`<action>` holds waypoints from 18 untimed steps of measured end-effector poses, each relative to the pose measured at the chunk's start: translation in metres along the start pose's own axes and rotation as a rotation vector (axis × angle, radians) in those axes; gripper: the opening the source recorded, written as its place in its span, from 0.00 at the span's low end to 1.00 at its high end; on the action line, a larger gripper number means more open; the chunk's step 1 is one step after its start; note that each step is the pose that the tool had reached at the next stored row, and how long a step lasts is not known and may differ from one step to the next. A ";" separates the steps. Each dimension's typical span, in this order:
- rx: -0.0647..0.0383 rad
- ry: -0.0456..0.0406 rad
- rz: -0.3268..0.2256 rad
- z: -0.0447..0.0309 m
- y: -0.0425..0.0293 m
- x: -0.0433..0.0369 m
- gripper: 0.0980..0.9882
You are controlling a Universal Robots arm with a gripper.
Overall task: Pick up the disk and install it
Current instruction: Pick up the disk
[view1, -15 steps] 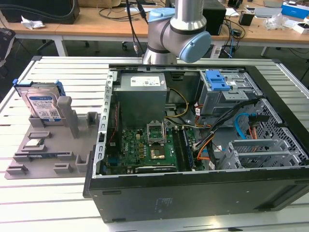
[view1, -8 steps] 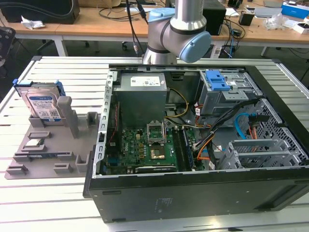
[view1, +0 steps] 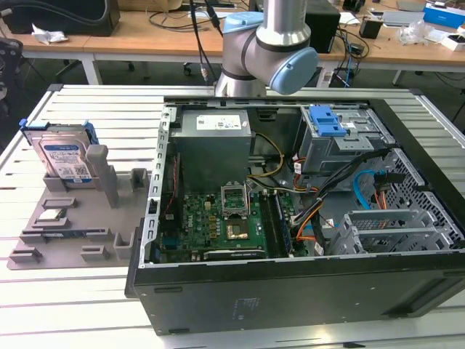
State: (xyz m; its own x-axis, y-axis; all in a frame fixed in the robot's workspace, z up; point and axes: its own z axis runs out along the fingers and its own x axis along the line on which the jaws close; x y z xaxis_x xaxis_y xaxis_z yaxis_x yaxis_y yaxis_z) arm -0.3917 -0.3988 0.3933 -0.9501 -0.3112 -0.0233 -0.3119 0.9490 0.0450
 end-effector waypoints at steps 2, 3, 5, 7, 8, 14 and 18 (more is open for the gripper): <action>-0.001 0.0012 -0.027 0.0000 0.0000 0.0000 0.01; -0.001 0.0022 -0.049 0.0000 0.0000 0.0000 0.01; -0.002 0.0037 -0.082 0.0000 0.0000 0.0000 0.01; -0.003 0.0048 -0.107 0.0000 0.0000 0.0000 0.01; -0.003 0.0053 -0.119 0.0000 0.0000 0.0000 0.01; -0.005 0.0097 -0.215 0.0000 0.0000 0.0000 0.01; -0.006 0.0124 -0.276 0.0000 0.0000 0.0000 0.01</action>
State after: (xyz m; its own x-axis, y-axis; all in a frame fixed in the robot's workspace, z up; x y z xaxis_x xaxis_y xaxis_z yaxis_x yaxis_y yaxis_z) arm -0.3917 -0.3989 0.3932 -0.8288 -0.5590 -0.0233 -0.5595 0.8276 0.0450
